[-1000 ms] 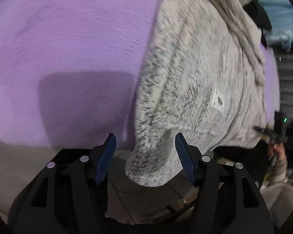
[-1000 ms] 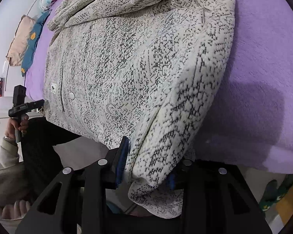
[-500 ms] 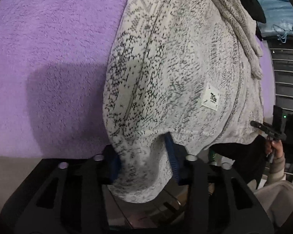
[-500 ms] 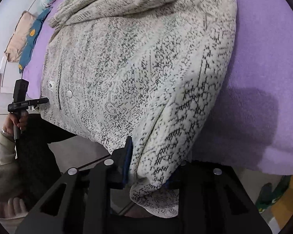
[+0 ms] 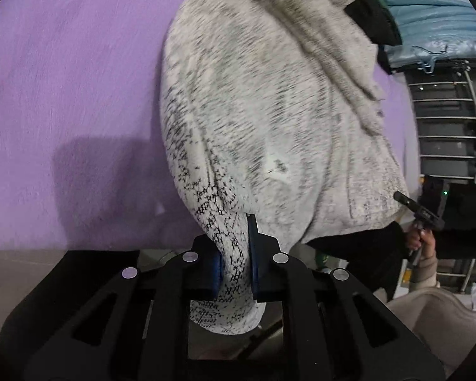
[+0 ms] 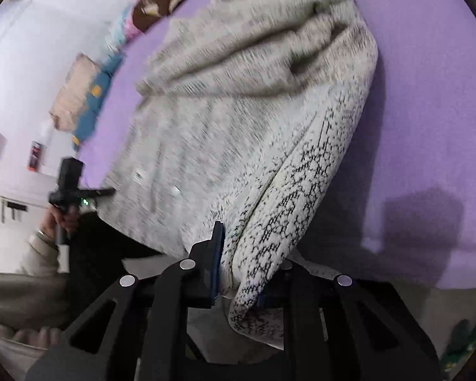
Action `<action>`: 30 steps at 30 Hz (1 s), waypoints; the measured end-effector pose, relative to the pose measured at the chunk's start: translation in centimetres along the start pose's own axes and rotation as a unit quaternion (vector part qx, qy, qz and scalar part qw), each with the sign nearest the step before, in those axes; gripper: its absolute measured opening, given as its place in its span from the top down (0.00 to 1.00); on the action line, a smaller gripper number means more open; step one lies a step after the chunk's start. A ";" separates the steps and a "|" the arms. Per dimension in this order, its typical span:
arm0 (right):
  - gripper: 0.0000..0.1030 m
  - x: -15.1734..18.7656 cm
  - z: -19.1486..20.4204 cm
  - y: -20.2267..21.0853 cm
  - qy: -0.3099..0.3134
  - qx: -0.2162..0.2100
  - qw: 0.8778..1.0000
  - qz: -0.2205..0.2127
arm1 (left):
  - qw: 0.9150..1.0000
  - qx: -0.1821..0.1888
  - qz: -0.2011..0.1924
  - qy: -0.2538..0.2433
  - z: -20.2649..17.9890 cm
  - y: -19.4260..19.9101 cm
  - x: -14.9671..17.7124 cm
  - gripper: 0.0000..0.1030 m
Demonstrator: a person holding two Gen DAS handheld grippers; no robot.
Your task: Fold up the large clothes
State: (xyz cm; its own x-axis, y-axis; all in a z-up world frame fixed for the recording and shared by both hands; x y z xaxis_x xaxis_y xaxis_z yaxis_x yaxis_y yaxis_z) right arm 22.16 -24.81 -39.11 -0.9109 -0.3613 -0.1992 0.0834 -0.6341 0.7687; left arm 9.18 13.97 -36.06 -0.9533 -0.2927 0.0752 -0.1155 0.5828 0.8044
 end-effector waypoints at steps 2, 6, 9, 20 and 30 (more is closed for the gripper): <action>0.85 -0.6 0.7 0.5 0.004 -0.006 1.000 -0.009 | 1.000 0.001 -0.003 -0.009 -1.0 0.6 -0.4 0.89; 0.85 -1.9 2.0 1.1 0.014 -0.012 1.000 -0.022 | 1.000 0.009 -0.009 -0.021 -3.3 1.6 -1.4 0.89; 0.86 -2.8 2.8 1.9 0.018 -0.026 0.999 -0.033 | 0.999 0.027 -0.016 -0.029 -4.9 2.7 -2.2 0.89; 0.86 -6.1 3.5 5.5 0.019 -0.070 0.995 -0.074 | 0.995 0.085 -0.042 -0.024 -8.4 5.1 -6.4 0.90; 0.87 -11.6 3.6 9.6 0.010 -0.098 0.988 -0.119 | 0.989 0.123 -0.077 -0.012 -9.6 9.5 -11.2 0.91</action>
State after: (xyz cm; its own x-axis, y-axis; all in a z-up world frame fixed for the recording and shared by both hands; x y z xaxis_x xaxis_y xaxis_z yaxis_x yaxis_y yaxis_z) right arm 32.05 -24.26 -27.26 -0.9062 -0.1976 -0.3739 -0.0545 -0.8222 0.5666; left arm 21.42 15.51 -23.63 -0.9254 -0.3751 -0.0539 -0.3211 0.7007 0.6371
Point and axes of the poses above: each gripper's, at about its wrist camera, not at the fingertips, and y roughly against the way its jaws point, z to its left, x to its underside, the point moved 7 cm from there along -y, roughly the way its jaws point, and after that the axes turned 7 degrees about z, right-handed, at the moved point
